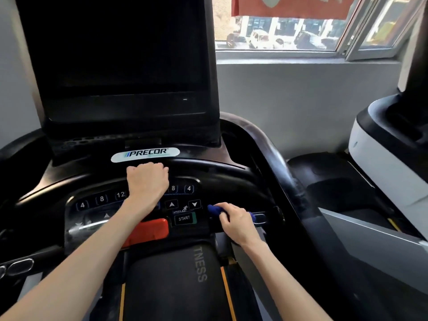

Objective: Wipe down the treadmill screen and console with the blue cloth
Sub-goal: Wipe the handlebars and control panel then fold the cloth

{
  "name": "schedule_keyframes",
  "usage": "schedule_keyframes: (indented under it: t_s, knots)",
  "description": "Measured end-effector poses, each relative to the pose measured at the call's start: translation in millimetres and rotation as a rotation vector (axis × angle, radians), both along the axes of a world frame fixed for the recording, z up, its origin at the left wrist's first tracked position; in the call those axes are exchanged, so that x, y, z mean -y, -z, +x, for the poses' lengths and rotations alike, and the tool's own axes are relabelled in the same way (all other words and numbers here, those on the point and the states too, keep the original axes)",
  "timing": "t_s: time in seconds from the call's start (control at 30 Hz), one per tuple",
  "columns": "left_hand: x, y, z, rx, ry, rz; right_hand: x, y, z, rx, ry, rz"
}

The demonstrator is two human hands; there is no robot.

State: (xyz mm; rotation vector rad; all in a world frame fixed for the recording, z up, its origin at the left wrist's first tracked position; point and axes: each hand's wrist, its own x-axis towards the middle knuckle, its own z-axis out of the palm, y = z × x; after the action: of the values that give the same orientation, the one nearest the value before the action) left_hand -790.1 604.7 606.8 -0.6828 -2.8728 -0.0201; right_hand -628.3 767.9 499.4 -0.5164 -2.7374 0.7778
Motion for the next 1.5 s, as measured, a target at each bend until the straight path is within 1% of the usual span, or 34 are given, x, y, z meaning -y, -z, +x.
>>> schedule_keyframes:
  t_s: [0.07,0.13,0.23,0.3,0.33,0.43,0.57,0.6,0.63,0.67,0.7,0.73,0.77,0.8,0.83,0.87,0.93,0.97,1.0,1.1,1.17,1.2,1.23,1.3,1.33,1.4,1.47,1.5]
  knots:
    - [0.9,0.6,-0.9,0.021,0.001,0.052,-18.2,2.3,6.5,0.022,-0.087,0.110]
    - [2.5,2.0,-8.0,0.068,-0.022,0.160,-41.2,7.4,17.2,0.058,-0.094,0.202]
    - [4.6,8.8,-20.7,0.092,-0.044,0.305,-55.5,16.0,25.1,0.017,0.091,0.161]
    - [3.9,14.6,-23.3,0.082,-0.034,0.353,-39.1,16.6,15.3,-0.029,0.201,0.155]
    - [2.3,17.0,-24.6,0.084,-0.034,0.357,-25.2,17.1,8.8,-0.046,0.210,0.163]
    - [-4.7,16.5,-32.8,0.114,-0.058,0.325,10.6,15.0,-3.7,-0.053,0.109,0.174]
    - [-8.6,17.9,-41.7,0.143,-0.079,0.335,0.6,17.6,-9.8,-0.008,-0.008,0.251]
    - [-8.4,19.8,-42.6,0.144,-0.082,0.341,-6.5,17.9,-10.2,-0.014,0.013,0.228]
    - [-8.6,21.7,-43.4,0.146,-0.085,0.337,-13.6,14.1,-12.7,-0.038,0.081,0.132]
    - [-9.4,22.8,-44.4,0.155,-0.089,0.326,-20.8,7.6,-17.8,-0.085,0.184,-0.013]
    - [-10.7,22.9,-45.6,0.161,-0.088,0.319,-28.7,0.4,-26.3,-0.149,0.303,-0.175]
    - [-12.4,22.4,-46.6,0.167,-0.083,0.320,-35.9,-9.2,-39.6,-0.239,0.383,-0.282]
    - [-13.9,22.1,-47.5,0.175,-0.074,0.319,-42.5,-19.2,-56.5,-0.325,0.412,-0.328]
    - [-15.2,21.4,-47.8,0.185,-0.068,0.316,-46.8,-28.1,-75.8,-0.364,0.391,-0.344]
    - [-16.6,21.0,-48.0,0.192,-0.061,0.311,-47.8,-34.0,-95.6,-0.351,0.307,-0.360]
    - [-17.5,20.7,-47.9,0.201,-0.056,0.307,-46.3,-36.0,-114.7,-0.257,0.201,-0.336]
    - [-19.4,21.2,-49.7,0.229,-0.054,0.284,-37.2,-31.5,-146.1,-0.006,0.047,-0.091]
    - [-20.2,21.7,-50.7,0.240,-0.061,0.272,-31.3,-31.8,-158.1,0.073,-0.014,0.019]
    - [-21.1,22.4,-51.6,0.251,-0.071,0.274,-24.9,-35.4,-169.9,0.109,-0.081,0.066]
    - [-22.1,26.2,-52.3,0.234,-0.118,0.322,-8.3,-46.9,-198.3,0.154,-0.293,0.049]
    - [-21.7,28.7,-54.2,0.223,-0.147,0.349,-6.3,-46.1,-203.9,0.118,-0.316,0.063]
    - [-21.5,30.1,-55.4,0.228,-0.148,0.365,-8.3,-41.4,-199.3,0.060,-0.279,0.088]
    - [-21.3,31.3,-56.5,0.237,-0.148,0.380,-13.7,-35.3,-190.7,-0.017,-0.192,0.113]
    - [-21.8,32.2,-56.8,0.244,-0.146,0.394,-34.4,-20.6,-165.3,-0.115,0.034,0.105]
    - [-23.0,32.3,-55.7,0.237,-0.148,0.391,-48.8,-13.2,-154.5,-0.104,0.118,0.087]
    - [-25.1,31.1,-52.3,0.206,-0.156,0.355,-66.9,-8.8,-143.8,-0.012,0.202,0.019]
    - [-26.7,29.6,-50.9,0.196,-0.158,0.332,-60.8,-14.3,-154.5,0.093,0.295,-0.061]
    - [-27.0,29.6,-50.9,0.200,-0.160,0.329,-50.5,-19.6,-164.6,0.145,0.329,-0.058]
